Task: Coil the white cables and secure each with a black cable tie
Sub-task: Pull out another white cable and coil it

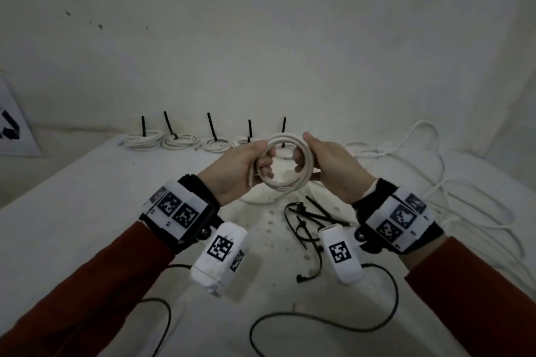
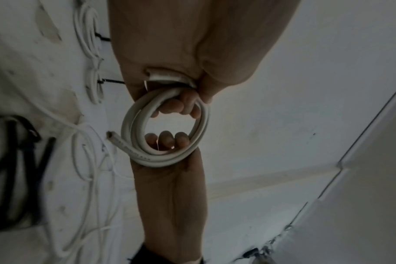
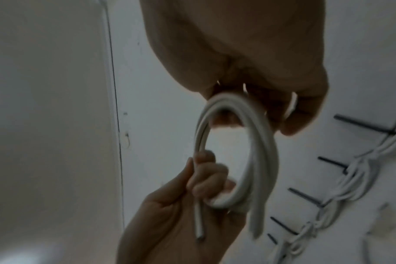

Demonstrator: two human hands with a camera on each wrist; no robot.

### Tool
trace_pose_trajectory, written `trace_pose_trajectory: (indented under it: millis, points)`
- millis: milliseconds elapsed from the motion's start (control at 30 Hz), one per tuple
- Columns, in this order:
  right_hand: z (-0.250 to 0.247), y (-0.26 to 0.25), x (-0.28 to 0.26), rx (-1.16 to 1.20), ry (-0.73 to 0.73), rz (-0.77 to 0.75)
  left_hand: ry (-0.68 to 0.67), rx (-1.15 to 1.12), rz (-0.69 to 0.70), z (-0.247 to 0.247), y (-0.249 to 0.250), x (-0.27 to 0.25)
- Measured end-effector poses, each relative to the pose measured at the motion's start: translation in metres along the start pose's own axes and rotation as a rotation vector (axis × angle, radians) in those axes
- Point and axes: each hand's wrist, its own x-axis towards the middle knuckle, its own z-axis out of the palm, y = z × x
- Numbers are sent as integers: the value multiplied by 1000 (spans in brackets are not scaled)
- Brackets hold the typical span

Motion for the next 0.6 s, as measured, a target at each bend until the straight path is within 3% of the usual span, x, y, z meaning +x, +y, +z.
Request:
trace_pose_trajectory:
  millis: [133, 267, 333, 600]
  points:
    - [-18, 20, -15, -566, -125, 25, 107, 222, 14, -22, -22, -2]
    - [-21, 29, -43, -1083, -658, -31, 189, 310, 8, -39, -30, -1]
    - [-16, 36, -53, -1190, -794, 1, 211, 348, 12, -42, -30, 1]
    - [-3, 41, -59, -1240, -808, -110, 277, 460, 42, -39, -24, 6]
